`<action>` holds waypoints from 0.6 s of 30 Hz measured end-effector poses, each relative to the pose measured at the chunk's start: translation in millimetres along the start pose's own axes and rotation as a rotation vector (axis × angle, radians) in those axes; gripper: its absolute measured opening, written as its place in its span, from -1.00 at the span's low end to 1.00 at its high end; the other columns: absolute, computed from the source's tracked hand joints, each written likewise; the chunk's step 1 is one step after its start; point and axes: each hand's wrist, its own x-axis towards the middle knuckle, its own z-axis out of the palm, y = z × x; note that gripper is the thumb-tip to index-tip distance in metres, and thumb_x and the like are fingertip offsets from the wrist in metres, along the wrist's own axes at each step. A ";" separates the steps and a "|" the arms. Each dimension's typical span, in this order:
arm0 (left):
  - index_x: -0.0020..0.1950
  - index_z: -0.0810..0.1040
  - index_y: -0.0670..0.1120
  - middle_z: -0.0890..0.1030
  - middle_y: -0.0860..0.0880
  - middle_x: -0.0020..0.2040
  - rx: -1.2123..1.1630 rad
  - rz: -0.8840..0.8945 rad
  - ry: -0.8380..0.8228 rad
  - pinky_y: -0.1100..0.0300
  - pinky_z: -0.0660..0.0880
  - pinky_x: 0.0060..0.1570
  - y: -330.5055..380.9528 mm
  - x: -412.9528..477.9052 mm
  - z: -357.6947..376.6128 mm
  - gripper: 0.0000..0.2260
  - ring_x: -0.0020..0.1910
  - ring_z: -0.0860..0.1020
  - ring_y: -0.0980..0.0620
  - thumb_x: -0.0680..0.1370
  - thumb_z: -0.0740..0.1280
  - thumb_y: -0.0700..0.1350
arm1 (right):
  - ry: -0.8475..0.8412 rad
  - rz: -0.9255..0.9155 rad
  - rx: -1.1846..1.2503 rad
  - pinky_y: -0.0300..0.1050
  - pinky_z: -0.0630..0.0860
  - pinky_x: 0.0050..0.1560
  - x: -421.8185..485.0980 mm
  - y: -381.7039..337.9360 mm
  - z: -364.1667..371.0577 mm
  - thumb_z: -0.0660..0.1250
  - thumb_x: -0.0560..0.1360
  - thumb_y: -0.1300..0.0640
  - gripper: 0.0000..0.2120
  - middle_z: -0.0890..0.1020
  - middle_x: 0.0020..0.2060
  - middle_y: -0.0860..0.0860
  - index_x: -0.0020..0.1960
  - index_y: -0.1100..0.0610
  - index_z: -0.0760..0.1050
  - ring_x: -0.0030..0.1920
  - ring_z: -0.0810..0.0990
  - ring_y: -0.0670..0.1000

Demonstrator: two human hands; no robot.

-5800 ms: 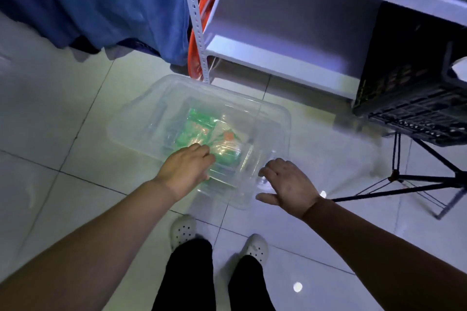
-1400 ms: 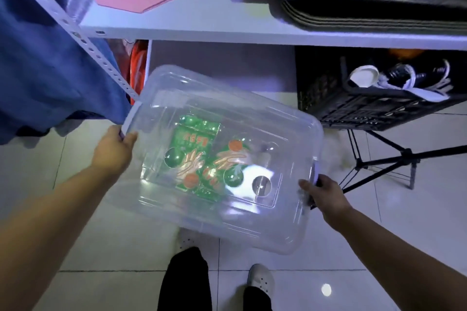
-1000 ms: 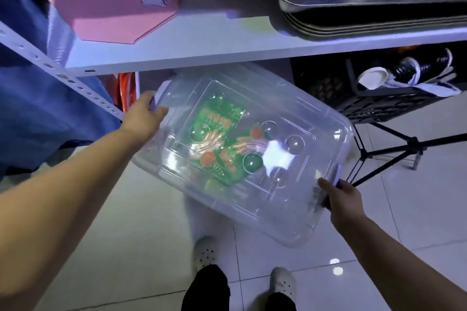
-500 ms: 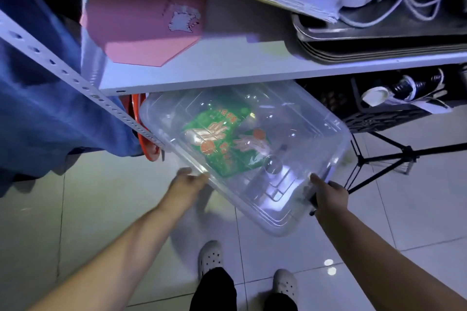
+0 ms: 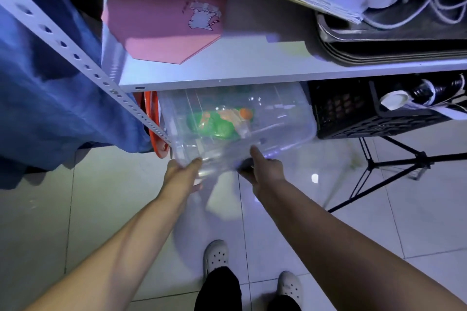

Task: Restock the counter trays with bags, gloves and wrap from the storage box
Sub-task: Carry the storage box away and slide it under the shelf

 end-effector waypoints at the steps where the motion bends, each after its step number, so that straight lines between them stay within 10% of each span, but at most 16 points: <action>1: 0.15 0.46 -0.18 0.54 -0.11 -0.05 -0.092 -0.038 0.002 -0.05 0.56 -0.05 1.2 1.5 -1.3 -0.78 -0.14 0.52 0.00 0.54 0.32 -0.15 | -0.084 -0.011 -0.006 0.04 0.57 0.01 -2.5 -2.4 7.0 0.28 0.52 0.24 -0.78 0.62 -0.36 0.18 -0.27 0.31 0.50 -0.29 0.58 0.14; 6: 0.05 0.45 -0.25 0.58 -0.12 -0.32 -0.417 -0.063 0.090 0.20 0.62 -0.36 26.0 31.7 -6.9 -0.91 -0.42 0.56 0.03 0.56 0.24 -0.29 | -0.371 -0.045 -0.059 -0.12 0.58 0.10 -9.1 -1.4 10.1 0.25 0.53 0.35 -0.91 0.57 -0.16 0.15 0.03 0.32 0.47 -0.13 0.61 0.07; 11: 0.24 0.36 -0.30 0.54 -0.12 -0.18 -0.386 -0.019 0.187 0.36 0.51 -0.54 50.4 58.8 -13.9 -0.71 -0.22 0.59 -0.06 0.59 0.23 -0.17 | -0.294 -0.046 -0.182 -0.08 0.58 0.02 -10.5 7.5 -9.6 0.23 0.54 0.33 -0.80 0.58 -0.04 0.23 0.15 0.31 0.45 -0.05 0.62 0.15; 18: -0.20 0.37 -0.06 0.50 -0.13 -0.03 -0.205 0.067 0.174 0.39 0.48 -0.48 58.6 80.1 -18.3 -0.82 -0.33 0.51 0.08 0.60 0.20 -0.09 | -0.178 -0.091 -0.337 -0.09 0.55 -0.03 -0.3 14.4 -33.6 0.19 0.55 0.33 -0.79 0.60 -0.08 0.19 0.15 0.26 0.48 -0.07 0.61 0.15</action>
